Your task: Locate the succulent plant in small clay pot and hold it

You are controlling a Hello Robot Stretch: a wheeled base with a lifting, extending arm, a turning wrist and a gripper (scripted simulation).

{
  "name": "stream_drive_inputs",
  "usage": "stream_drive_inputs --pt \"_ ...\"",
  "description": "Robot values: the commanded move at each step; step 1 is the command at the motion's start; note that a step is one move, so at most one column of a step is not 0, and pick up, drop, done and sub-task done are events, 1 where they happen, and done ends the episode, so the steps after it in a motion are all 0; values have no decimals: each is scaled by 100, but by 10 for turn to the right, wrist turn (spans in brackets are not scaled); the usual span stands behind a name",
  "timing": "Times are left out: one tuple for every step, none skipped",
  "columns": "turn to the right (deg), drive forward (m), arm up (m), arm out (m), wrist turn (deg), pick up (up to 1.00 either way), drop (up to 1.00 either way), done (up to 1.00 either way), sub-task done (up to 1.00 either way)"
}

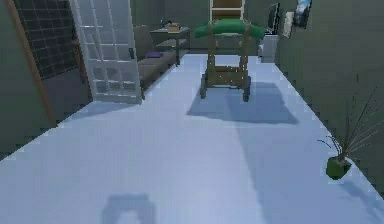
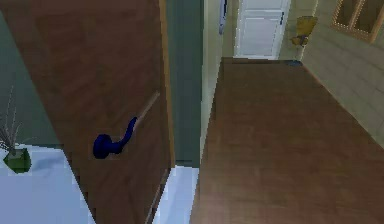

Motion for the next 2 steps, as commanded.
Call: stream_drive_inputs --pt "0 15 0 0 0 0 0 0 0" --pt "90 0 0 0 0 0 0 0 0"
